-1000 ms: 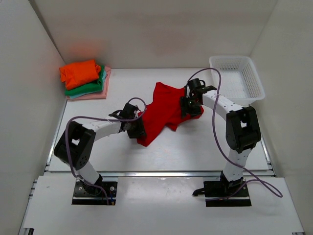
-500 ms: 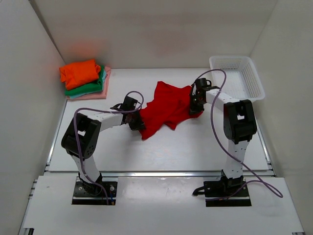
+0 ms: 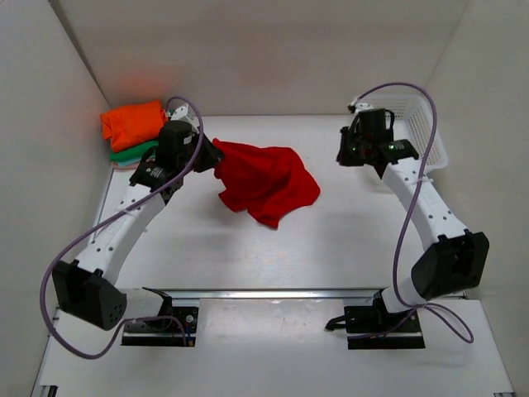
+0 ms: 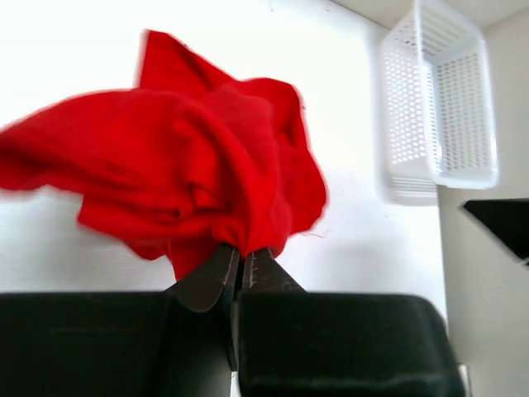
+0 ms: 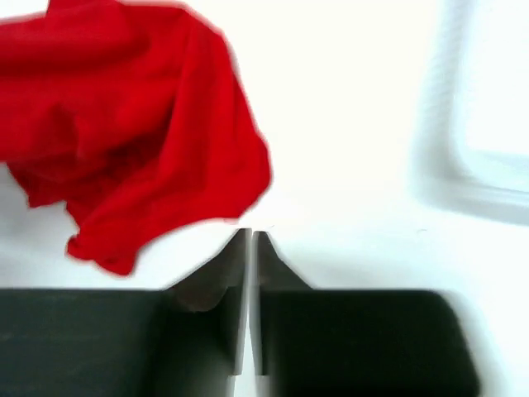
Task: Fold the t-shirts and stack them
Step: Flatten out the tshirt
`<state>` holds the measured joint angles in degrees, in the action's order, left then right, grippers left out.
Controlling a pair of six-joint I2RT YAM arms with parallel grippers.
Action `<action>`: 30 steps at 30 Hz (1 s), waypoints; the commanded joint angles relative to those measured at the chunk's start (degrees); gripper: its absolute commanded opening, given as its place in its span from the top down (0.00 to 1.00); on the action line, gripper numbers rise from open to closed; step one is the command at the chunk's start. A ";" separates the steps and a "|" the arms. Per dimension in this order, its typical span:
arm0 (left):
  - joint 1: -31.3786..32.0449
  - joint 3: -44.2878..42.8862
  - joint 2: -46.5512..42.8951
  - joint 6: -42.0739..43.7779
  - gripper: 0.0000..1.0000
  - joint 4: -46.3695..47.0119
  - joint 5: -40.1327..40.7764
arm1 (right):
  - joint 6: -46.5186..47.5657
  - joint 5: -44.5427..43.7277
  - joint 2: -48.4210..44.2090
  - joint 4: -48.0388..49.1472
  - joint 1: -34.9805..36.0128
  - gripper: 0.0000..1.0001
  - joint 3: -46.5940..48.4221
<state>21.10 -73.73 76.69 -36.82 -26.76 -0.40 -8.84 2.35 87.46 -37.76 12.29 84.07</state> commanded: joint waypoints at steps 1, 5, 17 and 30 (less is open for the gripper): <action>-0.19 3.94 -2.41 -1.68 1.00 -1.54 -2.32 | -1.87 0.73 -0.09 0.65 6.15 0.84 -9.24; 0.25 3.69 -4.26 -0.19 1.00 -4.51 0.32 | -5.39 1.95 2.35 7.95 11.16 0.48 -13.84; -0.53 10.18 -10.59 -1.85 1.00 -6.81 2.78 | -24.45 15.84 17.99 29.13 14.16 0.34 -18.34; -2.73 12.56 -14.37 -0.53 1.00 -6.11 2.52 | -31.59 24.11 33.04 27.48 13.81 1.00 -9.36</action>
<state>19.00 -61.56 64.79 -37.74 -34.24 2.59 -38.59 23.40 119.15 -8.54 26.74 76.44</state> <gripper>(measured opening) 0.107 0.050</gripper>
